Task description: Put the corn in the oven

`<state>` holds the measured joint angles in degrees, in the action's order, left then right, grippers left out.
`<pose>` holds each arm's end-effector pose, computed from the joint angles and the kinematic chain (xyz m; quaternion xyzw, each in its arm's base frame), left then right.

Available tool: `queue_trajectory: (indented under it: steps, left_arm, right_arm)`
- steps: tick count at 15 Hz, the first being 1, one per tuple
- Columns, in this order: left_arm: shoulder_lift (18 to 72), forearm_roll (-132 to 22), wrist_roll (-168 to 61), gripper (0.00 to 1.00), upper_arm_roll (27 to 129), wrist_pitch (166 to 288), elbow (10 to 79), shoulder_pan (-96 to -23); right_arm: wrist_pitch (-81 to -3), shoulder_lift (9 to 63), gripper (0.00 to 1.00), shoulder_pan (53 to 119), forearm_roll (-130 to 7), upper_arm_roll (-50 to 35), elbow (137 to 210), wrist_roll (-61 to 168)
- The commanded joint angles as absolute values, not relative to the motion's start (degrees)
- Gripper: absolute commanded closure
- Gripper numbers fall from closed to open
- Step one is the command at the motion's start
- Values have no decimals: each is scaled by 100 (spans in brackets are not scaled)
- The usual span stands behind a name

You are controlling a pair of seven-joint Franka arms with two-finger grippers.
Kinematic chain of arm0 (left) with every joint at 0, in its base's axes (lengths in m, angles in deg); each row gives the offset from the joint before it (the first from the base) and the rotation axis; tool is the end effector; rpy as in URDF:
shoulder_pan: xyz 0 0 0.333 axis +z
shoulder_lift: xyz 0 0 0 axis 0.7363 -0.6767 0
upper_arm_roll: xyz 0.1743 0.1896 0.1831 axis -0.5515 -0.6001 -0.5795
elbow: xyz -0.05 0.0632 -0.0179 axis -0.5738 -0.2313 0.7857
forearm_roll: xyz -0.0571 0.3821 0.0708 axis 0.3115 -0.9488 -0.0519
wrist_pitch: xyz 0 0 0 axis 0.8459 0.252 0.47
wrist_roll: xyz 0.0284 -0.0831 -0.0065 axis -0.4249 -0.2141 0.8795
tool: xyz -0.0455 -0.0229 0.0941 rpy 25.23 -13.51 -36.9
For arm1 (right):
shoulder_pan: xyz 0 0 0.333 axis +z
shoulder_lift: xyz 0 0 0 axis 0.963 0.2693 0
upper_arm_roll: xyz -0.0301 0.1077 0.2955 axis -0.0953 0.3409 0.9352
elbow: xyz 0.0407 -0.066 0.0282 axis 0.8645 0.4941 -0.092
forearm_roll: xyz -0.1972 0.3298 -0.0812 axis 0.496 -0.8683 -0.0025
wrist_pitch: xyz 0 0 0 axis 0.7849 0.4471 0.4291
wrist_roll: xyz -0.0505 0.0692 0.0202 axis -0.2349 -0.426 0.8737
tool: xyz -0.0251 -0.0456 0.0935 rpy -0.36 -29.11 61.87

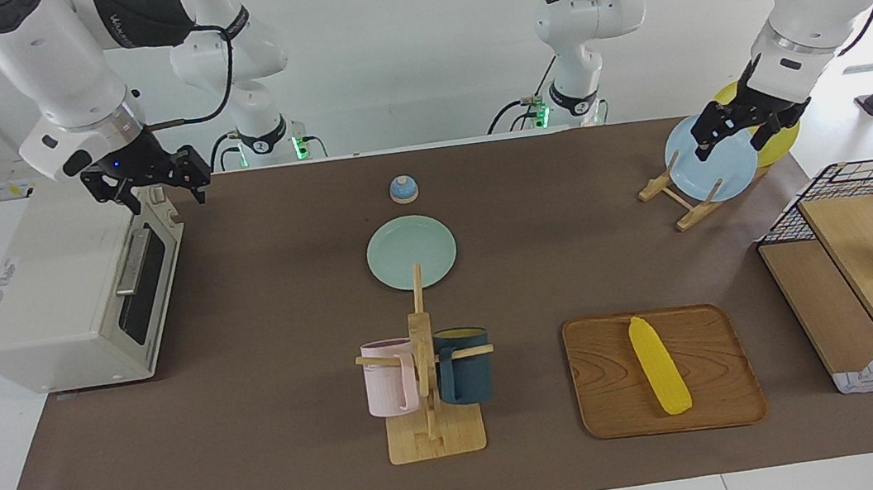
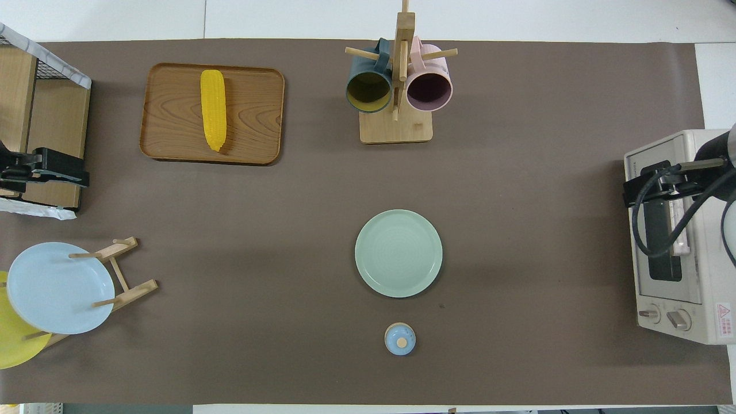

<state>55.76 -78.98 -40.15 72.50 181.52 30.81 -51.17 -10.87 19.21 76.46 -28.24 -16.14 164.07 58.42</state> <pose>0.5504 -0.0177 0.5949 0.9999 0.0016 -0.0122 0.0085 0.5371 0.0044 0.5987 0.9976 0.0330 -0.0566 0.0202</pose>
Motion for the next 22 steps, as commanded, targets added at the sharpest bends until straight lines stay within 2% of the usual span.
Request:
queue_trajectory:
  steps: [1, 6, 7, 9, 13, 17, 20, 22]
  left_arm:
    - [5643, -8040, -4020, 0, 7282, 18208, 3121, -5102]
    - [5635, -8040, -4055, 0, 7282, 18217, 3121, -5110]
    - [5643, -8040, -4073, 0, 7282, 18217, 3129, -5110]
    - [5643, -8040, -4029, 0, 7282, 18217, 3129, -5111]
    - [5661, -8031, -4090, 0, 7282, 18356, 3191, -5119]
    - [5530, -8005, -4073, 0, 7291, 18656, 3182, -5137]
    - [5144, -7996, -4064, 0, 7291, 18901, 3121, -5382]
    - [4697, -7996, -4064, 0, 7291, 19156, 2972, -5453]
  right_arm:
    - [-1138, 1906, 0, 7631, -2981, -1629, 16391, 5753]
    - [-1330, 1783, 0, 7596, -2963, -1629, 16644, 5648]
    - [-1540, 1731, 13, 7587, -2963, -1629, 16794, 5517]
    - [-1709, 1582, 98, 7570, -2963, -1647, 17136, 5192]
    - [-2857, 1318, 100, 7078, -2928, -1655, 18119, 4664]
    - [-3370, 1414, 100, 6770, -2770, -1655, 18473, 4672]
    - [-3580, 1554, 100, 6717, -2481, -1664, 18535, 4655]
    - [-3713, 1668, 100, 6542, -2462, -1655, 18544, 4506]
